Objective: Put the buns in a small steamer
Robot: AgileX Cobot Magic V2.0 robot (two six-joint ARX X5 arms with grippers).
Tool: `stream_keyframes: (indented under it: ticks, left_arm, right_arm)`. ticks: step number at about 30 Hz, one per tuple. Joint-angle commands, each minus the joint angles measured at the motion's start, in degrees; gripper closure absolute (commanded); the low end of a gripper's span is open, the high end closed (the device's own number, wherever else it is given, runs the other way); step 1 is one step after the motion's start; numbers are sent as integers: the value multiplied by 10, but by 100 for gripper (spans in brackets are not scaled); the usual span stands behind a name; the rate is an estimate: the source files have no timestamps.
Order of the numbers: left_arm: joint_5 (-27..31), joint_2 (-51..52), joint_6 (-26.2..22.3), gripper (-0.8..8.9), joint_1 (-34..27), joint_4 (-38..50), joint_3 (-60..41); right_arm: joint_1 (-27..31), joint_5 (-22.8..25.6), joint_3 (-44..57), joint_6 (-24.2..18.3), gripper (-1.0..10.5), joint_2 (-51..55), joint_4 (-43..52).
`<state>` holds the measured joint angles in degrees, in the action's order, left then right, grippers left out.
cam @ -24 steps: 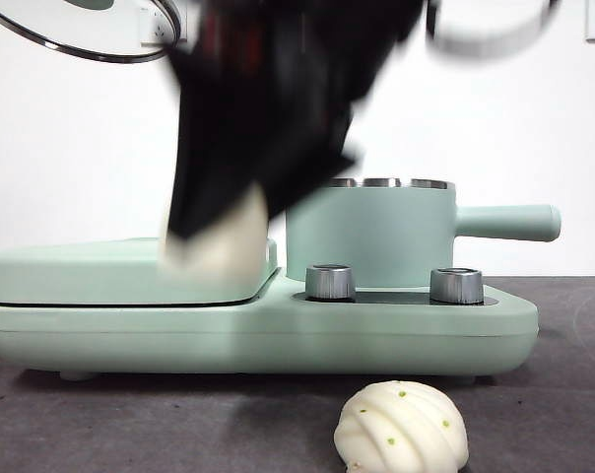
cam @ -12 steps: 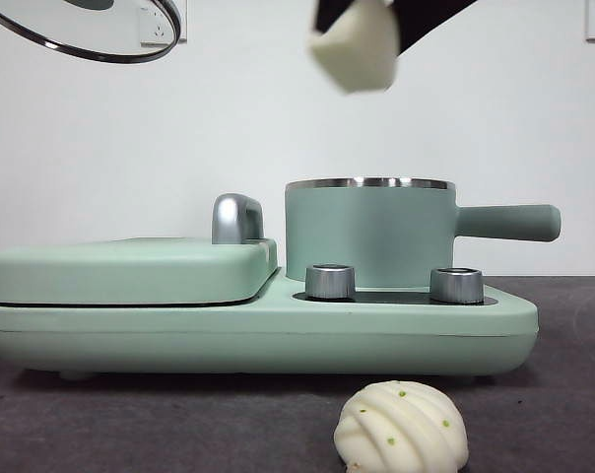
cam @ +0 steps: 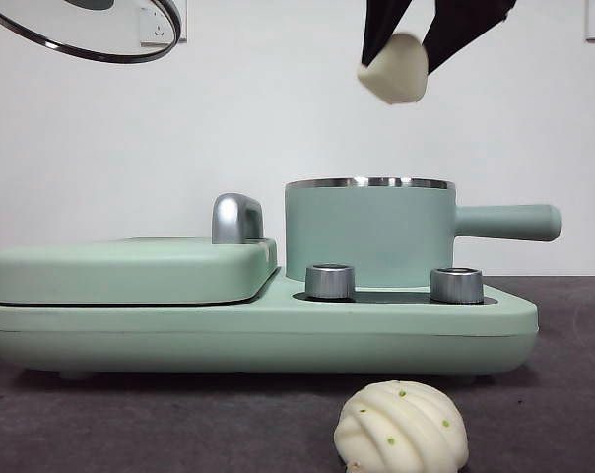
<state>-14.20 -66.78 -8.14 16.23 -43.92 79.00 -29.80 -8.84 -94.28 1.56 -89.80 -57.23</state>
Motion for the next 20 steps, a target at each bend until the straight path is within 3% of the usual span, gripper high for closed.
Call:
stream_keyframes:
  ticks: [1,20]
  left_arm:
    - [-2,1,-1,799,1,17,10]
    - [-2,0,-1,799,1,18,10]
  right_arm:
    - [1,0,-34,-25,677,-45,1]
    - [-1,19,-56,-51,677,-195,85]
